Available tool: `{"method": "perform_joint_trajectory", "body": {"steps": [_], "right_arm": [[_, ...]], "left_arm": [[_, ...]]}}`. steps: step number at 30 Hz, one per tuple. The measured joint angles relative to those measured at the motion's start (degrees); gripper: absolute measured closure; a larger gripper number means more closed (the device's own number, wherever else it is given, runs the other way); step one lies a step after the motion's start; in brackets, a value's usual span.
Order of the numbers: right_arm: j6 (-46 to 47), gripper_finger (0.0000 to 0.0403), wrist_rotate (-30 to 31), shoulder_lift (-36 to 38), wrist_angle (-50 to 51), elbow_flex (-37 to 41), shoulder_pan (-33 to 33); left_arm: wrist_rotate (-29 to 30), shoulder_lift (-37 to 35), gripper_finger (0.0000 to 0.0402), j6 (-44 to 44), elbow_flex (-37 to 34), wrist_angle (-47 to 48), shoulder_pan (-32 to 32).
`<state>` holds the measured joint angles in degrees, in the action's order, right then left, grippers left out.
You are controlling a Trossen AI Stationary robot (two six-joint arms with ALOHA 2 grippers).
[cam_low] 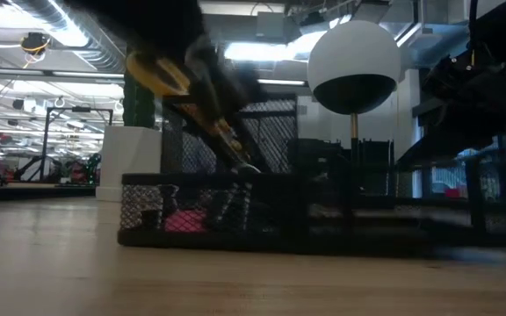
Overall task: Pick and place office supplies into organizer
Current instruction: Put the black binder clip into the mesh desk organizer
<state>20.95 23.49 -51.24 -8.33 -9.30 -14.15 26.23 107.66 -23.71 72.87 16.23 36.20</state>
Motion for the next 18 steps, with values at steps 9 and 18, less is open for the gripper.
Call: {"method": "perform_joint_trajectory", "body": {"steps": [9,18], "right_arm": [[-0.19,0.0167,-0.02,0.0,-0.07,0.0,0.0],[-0.29,0.0167,-0.02,0.0,-0.05,0.0,0.0]], "left_arm": [[2.66,0.93,0.0398,-3.22,-0.06,3.78,-0.7],[2.67,0.93,0.0398,-4.22,-0.06,5.26,-2.18]]}}
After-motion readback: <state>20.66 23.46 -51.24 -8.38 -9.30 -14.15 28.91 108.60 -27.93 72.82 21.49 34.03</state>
